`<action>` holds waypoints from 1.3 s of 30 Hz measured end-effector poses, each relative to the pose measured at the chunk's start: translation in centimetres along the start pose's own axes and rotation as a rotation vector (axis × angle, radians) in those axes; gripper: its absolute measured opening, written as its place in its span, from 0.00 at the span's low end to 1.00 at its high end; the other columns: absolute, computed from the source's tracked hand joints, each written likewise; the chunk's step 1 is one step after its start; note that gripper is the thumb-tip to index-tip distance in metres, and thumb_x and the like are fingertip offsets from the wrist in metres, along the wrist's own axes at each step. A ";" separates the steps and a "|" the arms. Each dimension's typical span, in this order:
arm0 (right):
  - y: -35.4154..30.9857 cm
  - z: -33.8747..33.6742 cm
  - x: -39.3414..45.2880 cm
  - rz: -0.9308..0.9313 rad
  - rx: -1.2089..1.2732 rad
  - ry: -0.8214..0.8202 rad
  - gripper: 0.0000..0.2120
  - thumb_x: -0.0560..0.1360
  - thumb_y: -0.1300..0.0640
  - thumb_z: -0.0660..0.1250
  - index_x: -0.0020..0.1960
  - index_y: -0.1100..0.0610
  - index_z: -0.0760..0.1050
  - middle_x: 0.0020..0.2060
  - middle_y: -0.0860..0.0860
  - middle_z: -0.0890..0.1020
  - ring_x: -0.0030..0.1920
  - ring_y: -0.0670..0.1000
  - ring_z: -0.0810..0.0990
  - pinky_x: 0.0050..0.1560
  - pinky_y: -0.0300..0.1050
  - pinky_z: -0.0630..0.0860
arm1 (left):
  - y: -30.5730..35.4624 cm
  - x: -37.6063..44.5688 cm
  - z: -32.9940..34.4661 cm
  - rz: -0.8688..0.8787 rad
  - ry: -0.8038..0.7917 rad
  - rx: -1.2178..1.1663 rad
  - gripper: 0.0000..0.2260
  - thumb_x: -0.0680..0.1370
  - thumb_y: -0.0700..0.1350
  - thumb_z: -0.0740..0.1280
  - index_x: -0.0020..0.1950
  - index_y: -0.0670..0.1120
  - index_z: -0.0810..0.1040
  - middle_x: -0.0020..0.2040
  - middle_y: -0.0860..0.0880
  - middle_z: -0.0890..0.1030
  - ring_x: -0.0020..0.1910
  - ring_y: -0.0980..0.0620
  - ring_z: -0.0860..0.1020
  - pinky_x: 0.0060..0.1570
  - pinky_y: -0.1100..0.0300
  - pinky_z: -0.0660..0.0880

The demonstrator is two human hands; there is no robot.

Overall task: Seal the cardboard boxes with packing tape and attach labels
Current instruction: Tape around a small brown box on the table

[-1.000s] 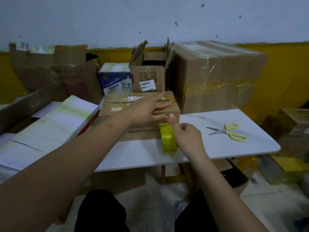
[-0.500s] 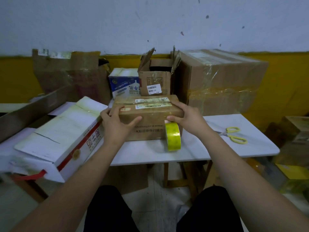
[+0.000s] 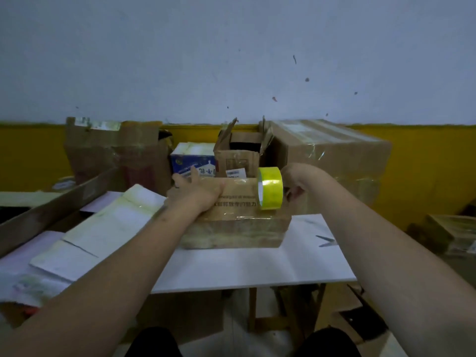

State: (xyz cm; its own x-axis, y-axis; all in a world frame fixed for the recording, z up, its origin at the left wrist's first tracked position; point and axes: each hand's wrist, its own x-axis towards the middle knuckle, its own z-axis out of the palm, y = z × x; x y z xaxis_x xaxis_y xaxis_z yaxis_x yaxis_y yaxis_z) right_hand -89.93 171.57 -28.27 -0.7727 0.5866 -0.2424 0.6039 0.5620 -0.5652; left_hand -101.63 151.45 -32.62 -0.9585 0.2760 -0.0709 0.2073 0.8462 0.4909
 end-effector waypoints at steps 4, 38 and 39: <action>-0.1 0.3 2.3 0.037 0.050 -0.029 0.10 0.81 0.58 0.65 0.46 0.65 0.75 0.39 0.57 0.80 0.31 0.53 0.80 0.19 0.40 0.74 | 0.8 -1.6 3.0 0.319 0.448 -0.025 0.29 0.77 0.64 0.65 0.71 0.48 0.66 0.70 0.43 0.64 0.69 0.40 0.63 0.68 0.44 0.62; -0.8 3.1 2.5 0.046 0.266 -0.103 0.21 0.76 0.44 0.70 0.50 0.61 0.70 0.41 0.56 0.79 0.49 0.56 0.81 0.49 0.49 0.80 | 0.2 -12.4 9.6 0.136 -0.163 -0.877 0.18 0.83 0.56 0.60 0.53 0.44 0.81 0.48 0.45 0.82 0.43 0.51 0.78 0.40 0.62 0.72; -0.8 3.2 2.6 0.047 0.265 -0.095 0.21 0.75 0.44 0.70 0.49 0.61 0.70 0.41 0.56 0.79 0.48 0.55 0.82 0.49 0.48 0.80 | 0.0 -12.1 10.3 0.105 -0.185 -0.860 0.17 0.83 0.57 0.60 0.51 0.45 0.80 0.49 0.44 0.82 0.45 0.50 0.78 0.43 0.60 0.72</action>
State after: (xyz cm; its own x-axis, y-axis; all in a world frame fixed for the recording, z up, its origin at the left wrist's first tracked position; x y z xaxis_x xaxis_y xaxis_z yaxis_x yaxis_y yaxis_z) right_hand -93.04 170.79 -30.98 -0.7673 0.5442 -0.3394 0.5775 0.3560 -0.7347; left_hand -88.04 152.81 -40.66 -0.8806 0.4651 -0.0913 0.0024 0.1971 0.9804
